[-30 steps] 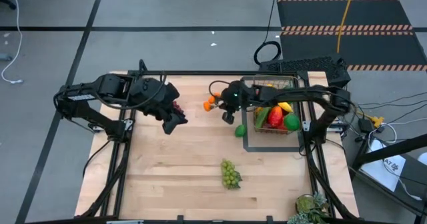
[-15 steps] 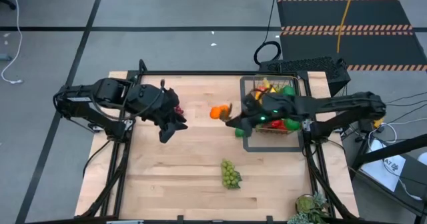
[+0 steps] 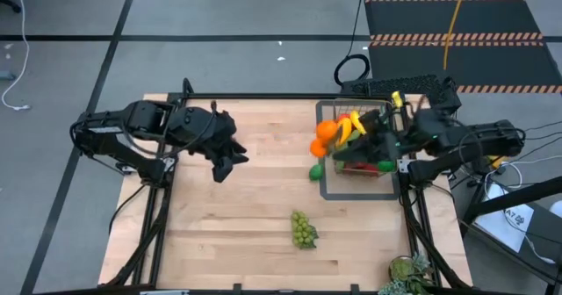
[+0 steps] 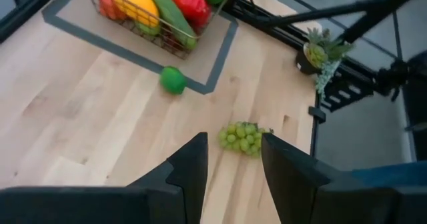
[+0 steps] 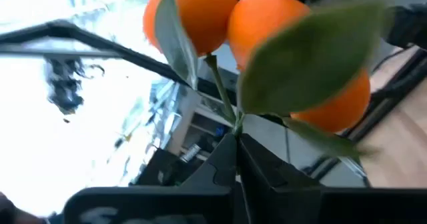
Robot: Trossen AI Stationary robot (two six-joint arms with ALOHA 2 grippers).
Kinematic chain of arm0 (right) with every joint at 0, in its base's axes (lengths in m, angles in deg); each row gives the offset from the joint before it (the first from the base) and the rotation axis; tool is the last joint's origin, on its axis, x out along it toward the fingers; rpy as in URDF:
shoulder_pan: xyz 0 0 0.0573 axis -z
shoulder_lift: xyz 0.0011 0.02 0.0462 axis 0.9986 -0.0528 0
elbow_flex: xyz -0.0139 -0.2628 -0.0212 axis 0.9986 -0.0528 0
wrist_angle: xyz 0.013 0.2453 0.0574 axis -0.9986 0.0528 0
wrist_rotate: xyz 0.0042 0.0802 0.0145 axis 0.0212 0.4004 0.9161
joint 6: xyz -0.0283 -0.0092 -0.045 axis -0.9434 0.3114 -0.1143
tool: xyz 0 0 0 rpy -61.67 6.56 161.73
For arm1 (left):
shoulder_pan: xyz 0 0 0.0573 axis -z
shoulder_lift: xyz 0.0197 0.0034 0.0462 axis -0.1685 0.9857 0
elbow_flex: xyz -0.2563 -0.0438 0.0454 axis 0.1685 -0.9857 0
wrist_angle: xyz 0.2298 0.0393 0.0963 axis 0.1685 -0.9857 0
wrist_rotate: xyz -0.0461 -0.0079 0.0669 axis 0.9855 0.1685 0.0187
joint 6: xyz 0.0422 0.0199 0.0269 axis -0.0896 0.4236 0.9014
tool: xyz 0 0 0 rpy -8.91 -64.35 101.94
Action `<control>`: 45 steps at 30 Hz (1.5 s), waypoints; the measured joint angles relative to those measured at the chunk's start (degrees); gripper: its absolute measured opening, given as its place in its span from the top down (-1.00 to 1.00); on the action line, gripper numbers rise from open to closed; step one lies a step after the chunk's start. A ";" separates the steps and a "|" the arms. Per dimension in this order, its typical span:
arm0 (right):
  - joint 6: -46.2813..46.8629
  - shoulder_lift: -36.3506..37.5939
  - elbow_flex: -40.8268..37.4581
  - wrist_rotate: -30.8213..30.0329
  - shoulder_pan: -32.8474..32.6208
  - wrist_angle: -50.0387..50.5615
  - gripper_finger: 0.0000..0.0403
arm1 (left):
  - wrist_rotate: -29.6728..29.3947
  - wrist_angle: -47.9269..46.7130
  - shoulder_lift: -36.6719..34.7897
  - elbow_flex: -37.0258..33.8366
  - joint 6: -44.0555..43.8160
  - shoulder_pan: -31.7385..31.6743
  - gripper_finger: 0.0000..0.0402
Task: Build produce basket
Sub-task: Put the tangerine into the wire basket
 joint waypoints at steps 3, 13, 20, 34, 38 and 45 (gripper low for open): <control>0.40 1.39 0.00 2.08 0.87 -2.17 1.00 | -0.48 0.00 0.00 0.00 -2.38 -1.11 0.30; 0.31 4.29 0.00 20.47 5.45 -6.76 1.00 | -5.41 0.03 0.00 0.00 -13.95 -1.97 0.30; -3.10 4.51 0.00 30.07 8.88 -6.56 1.00 | -8.07 0.13 0.00 0.00 -21.74 -1.57 0.30; -12.36 5.04 0.00 36.69 10.98 -5.04 1.00 | -5.48 25.27 5.84 0.04 -19.60 -1.42 0.30; -15.73 4.60 0.00 36.68 13.29 -0.53 1.00 | 0.25 36.20 8.48 0.09 -16.92 -1.42 0.30; -21.97 2.43 0.00 36.58 18.19 4.54 1.00 | 8.92 45.44 11.71 0.04 -15.93 -1.56 0.30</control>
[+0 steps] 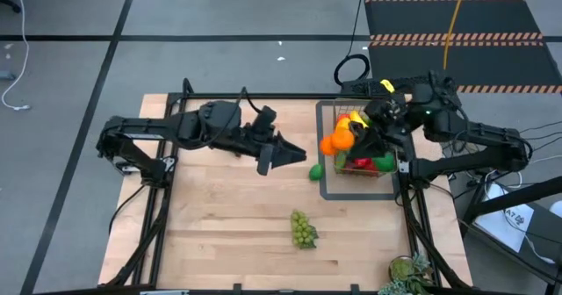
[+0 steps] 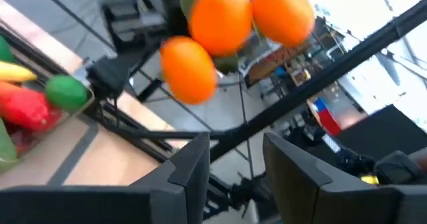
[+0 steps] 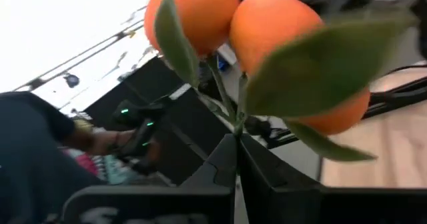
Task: Build produce basket
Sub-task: Put the tangerine into the wire basket
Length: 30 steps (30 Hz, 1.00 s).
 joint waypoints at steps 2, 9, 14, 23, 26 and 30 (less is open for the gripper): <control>-0.86 -0.78 0.00 -0.10 1.37 0.20 1.00 | 1.64 -0.54 0.22 -0.01 -0.20 -0.12 0.30; -3.84 -2.80 0.00 -0.04 4.30 1.55 1.00 | 2.21 -0.13 0.13 -0.04 -0.64 -0.13 0.30; -4.94 -3.21 0.00 0.02 4.82 1.50 1.00 | 2.22 -0.11 0.14 -0.04 -0.43 -0.14 0.30; -11.42 -2.78 0.00 1.47 4.82 3.14 1.00 | 2.20 -0.61 0.14 -0.04 -0.38 -1.22 0.30; -15.23 -2.78 0.00 1.49 4.80 6.67 1.00 | 2.20 -0.79 0.14 -0.04 -0.38 -1.81 0.30; -21.47 -2.80 0.00 1.37 4.75 12.09 1.00 | 2.20 -0.95 0.14 -0.04 -0.39 -2.46 0.30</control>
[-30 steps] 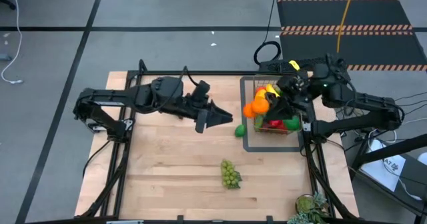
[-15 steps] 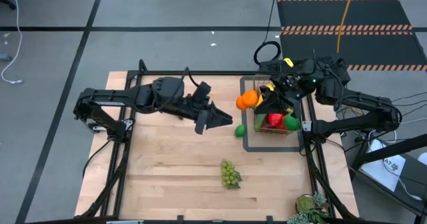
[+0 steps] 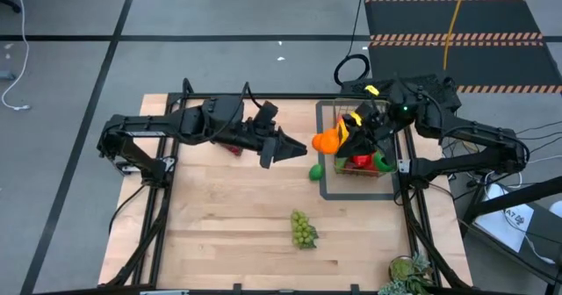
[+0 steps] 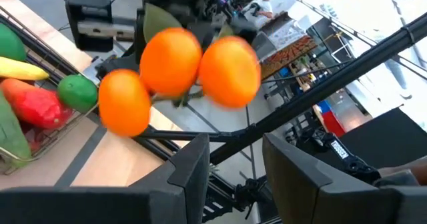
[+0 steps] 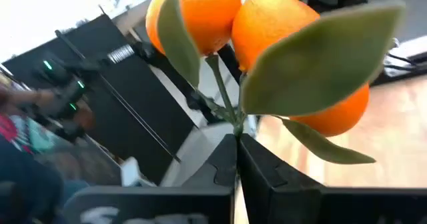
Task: Build produce basket
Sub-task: Put the tangerine into the wire basket
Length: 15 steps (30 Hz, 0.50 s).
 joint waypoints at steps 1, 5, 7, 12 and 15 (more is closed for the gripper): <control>-1.81 0.08 0.00 -0.35 -0.09 1.68 1.00 | 0.00 0.01 0.00 0.00 -0.06 -0.14 0.30; -8.00 1.25 -0.02 -7.54 -0.95 8.57 1.00 | -0.01 -0.08 0.00 0.00 -0.62 -0.24 0.30; -10.84 2.42 -0.02 -11.80 -1.50 10.67 1.00 | -0.02 -0.67 0.00 0.00 -0.88 -0.24 0.30; -16.04 5.93 -0.02 -21.56 -2.65 12.00 1.00 | -0.02 -4.27 0.00 0.00 -2.26 -0.19 0.30; -20.60 7.54 0.32 -27.10 -3.59 14.64 1.00 | -0.02 -6.39 0.00 0.00 -3.03 -0.21 0.30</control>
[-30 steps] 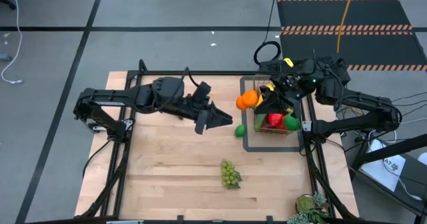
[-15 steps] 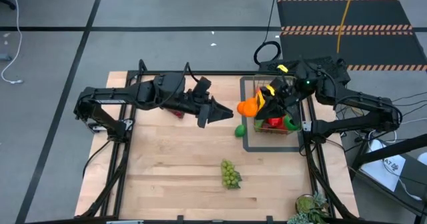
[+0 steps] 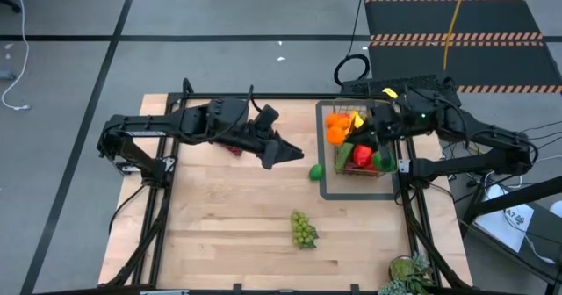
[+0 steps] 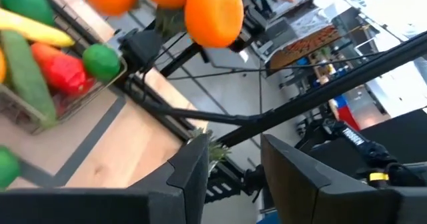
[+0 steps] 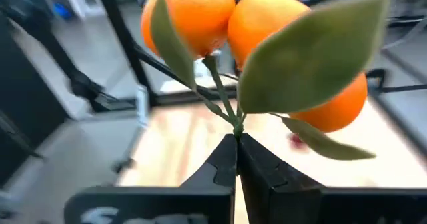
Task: Build produce basket
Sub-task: Put the tangerine into the wire basket
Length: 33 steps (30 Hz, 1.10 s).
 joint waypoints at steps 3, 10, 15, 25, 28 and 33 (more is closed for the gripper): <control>-6.20 0.44 1.12 -6.23 -1.09 5.67 1.00 | -0.02 -1.34 0.00 0.00 -0.26 -0.24 0.30; -23.21 0.46 1.34 -24.43 -3.80 14.60 0.97 | 0.00 -1.41 -0.02 0.00 -0.30 -1.76 0.30; -34.49 0.85 1.35 -37.16 -5.30 14.10 0.97 | -0.01 -1.40 -0.02 0.00 -0.35 -2.74 0.30; -40.50 0.94 1.43 -43.30 -5.67 8.41 0.97 | -0.11 -1.45 -0.02 0.00 0.01 -4.05 0.30; -34.18 0.92 1.43 -43.18 -5.67 8.50 0.97 | -0.51 -1.76 -0.02 0.00 1.02 -4.05 0.30; -16.80 1.32 1.41 -42.58 -5.67 7.17 0.97 | -0.58 -2.32 -0.02 0.00 4.08 -4.12 0.30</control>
